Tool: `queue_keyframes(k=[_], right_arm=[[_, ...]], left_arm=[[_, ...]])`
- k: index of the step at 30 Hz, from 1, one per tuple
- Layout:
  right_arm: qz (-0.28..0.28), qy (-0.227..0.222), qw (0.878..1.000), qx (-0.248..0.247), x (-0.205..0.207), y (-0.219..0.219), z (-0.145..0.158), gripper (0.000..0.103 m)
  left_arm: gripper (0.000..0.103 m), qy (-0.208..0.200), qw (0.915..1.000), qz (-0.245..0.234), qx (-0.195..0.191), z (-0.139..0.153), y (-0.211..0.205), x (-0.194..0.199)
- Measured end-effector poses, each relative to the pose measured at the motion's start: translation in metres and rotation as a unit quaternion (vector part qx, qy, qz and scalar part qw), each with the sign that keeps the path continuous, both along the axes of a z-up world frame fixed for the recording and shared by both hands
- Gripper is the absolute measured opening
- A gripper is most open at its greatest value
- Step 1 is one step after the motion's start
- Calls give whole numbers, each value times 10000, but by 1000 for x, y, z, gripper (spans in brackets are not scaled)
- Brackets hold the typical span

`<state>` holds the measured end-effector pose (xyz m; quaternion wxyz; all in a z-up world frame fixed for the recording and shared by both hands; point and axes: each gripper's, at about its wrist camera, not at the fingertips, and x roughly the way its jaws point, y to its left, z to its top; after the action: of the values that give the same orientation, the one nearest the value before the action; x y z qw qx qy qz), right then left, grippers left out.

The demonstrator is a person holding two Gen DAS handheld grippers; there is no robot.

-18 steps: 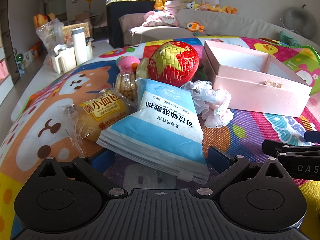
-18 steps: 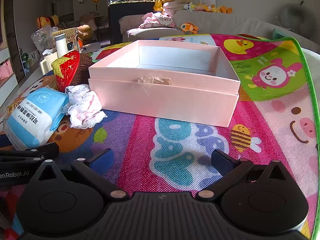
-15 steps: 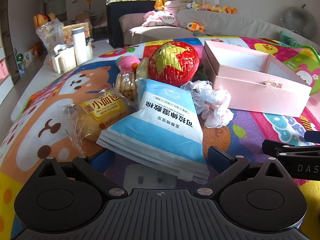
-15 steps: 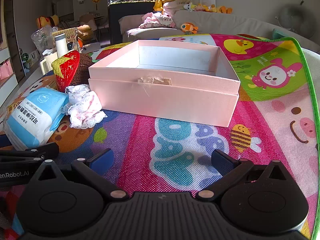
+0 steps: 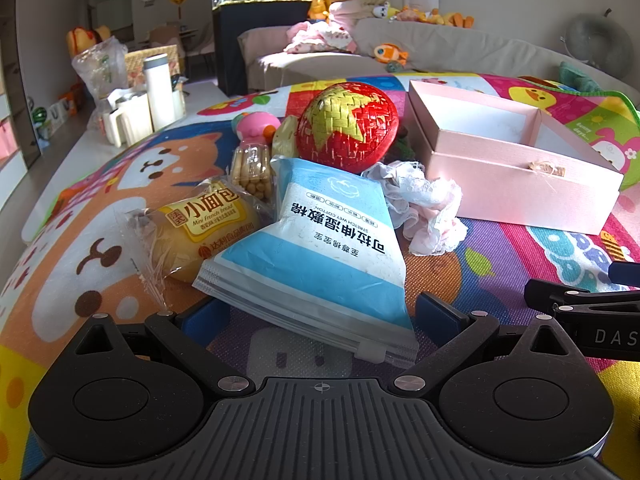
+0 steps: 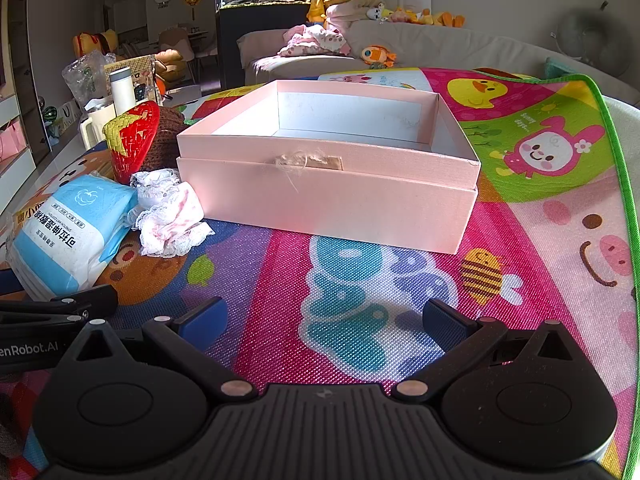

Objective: Organize objects

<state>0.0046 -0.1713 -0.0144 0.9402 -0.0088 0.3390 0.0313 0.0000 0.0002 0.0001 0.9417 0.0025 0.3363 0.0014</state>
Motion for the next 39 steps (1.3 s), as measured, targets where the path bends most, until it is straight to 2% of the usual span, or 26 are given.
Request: queue_keyframes(k=[30, 39], right_arm=[[6, -1, 10000, 23, 2, -1, -1, 103], [159, 24, 9999, 39, -4, -6, 1, 103]], left_arm=[[102, 4, 10000, 1, 15, 0, 0, 0], [102, 4, 10000, 1, 23, 0, 0, 0]])
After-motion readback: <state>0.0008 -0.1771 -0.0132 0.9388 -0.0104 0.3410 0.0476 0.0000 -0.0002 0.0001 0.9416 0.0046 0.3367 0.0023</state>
